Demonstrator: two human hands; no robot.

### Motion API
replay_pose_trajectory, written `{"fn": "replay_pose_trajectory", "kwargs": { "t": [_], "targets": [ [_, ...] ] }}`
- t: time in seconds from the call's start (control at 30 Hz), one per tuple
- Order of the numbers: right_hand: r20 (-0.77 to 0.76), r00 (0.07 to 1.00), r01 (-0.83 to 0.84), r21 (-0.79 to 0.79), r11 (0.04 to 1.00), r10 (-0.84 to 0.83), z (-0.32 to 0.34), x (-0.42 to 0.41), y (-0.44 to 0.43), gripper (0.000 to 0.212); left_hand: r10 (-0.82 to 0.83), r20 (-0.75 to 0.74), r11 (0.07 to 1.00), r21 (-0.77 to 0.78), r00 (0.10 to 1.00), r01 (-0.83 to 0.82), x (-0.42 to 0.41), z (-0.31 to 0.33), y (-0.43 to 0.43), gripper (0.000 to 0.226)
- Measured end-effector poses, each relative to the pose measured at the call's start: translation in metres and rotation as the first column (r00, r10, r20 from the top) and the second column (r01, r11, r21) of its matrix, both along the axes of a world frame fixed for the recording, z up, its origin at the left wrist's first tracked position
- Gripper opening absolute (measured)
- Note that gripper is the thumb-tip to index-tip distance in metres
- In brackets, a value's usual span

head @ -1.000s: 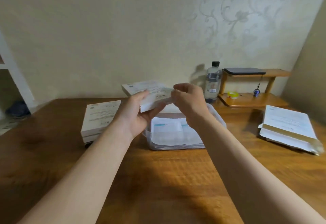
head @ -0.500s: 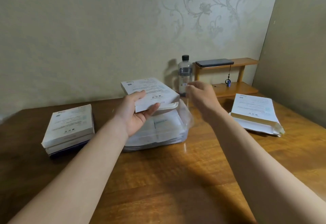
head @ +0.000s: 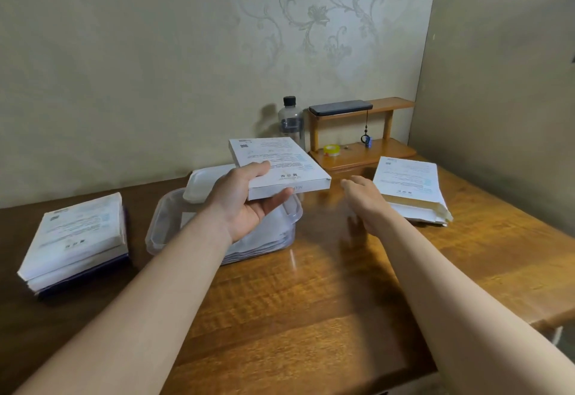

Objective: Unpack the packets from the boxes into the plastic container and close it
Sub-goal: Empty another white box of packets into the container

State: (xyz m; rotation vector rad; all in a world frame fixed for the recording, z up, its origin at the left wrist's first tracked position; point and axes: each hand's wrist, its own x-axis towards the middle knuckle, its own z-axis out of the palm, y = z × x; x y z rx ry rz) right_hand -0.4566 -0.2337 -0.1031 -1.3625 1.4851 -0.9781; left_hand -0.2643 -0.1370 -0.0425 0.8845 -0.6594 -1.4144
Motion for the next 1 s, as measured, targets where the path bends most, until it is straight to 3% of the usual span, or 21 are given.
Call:
{"fn": "replay_pose_trajectory", "kwargs": {
  "t": [0.63,0.83,1.0],
  "targets": [
    [-0.071,0.996,-0.048,-0.045,0.998,0.045,-0.004,-0.01,0.002,0.053,-0.029,0.04,0.999,0.014,0.999,0.028,-0.014,-0.002,0.001,0.036],
    [0.025,0.999,-0.022,-0.262,0.965,0.029,0.031,0.017,0.013,0.041,-0.007,0.022,1.0,0.0,1.0,0.007,0.006,0.0,0.005,0.031],
    [0.055,0.99,-0.094,-0.441,0.892,0.131,0.067,0.062,0.027,0.031,0.056,0.022,0.998,-0.01,0.998,-0.056,0.039,0.002,0.017,0.024]
  ]
}}
